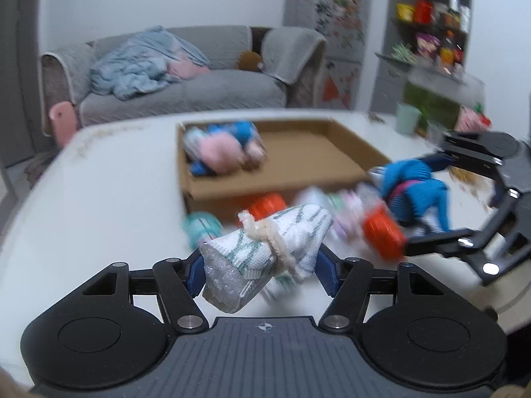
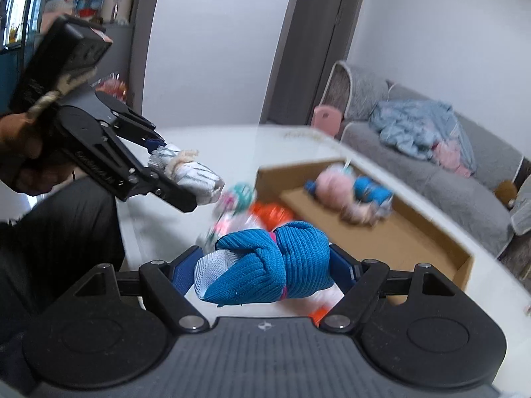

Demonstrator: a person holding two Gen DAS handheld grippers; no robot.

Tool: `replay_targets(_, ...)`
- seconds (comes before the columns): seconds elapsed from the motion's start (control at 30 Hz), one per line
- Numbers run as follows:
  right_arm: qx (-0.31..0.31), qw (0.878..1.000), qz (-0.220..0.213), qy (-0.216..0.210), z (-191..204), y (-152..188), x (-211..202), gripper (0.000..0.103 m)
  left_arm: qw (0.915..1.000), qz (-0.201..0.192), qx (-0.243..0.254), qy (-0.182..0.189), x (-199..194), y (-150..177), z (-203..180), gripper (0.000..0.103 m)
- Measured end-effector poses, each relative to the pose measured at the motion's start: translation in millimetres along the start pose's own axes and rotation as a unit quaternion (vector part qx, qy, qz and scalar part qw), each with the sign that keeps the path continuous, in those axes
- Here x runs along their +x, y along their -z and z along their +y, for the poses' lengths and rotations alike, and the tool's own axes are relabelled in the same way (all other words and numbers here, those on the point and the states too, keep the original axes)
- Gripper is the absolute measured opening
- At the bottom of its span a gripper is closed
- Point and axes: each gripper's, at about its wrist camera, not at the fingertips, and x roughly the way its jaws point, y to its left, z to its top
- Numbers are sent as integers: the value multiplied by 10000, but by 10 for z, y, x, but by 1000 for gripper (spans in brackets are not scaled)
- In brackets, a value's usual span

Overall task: Organize objects
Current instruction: 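Lift both bundles and carry them over the box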

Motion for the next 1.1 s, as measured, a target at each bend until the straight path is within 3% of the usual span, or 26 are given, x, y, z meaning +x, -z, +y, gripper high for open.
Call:
replay_targets(0.27, -308, 9989, -321, 164, -576, -618, 200, 78, 9988, -106, -171, -449, 386, -901, 284, 70)
replay_targets(0.43, -308, 9993, -170, 149, -894, -871, 578, 78, 9989, 20, -228, -414, 759, -1252, 373, 70)
replay_targets(0.73, -291, 9984, 478, -101, -1046, -789, 1284, 78, 9965, 710, -343, -292, 1335, -1238, 416, 70)
replay_targets(1.1, -213, 9949, 952, -237, -1104, -585, 1563, 79, 9924, 1162, -136, -384, 1731, -1031, 322, 70)
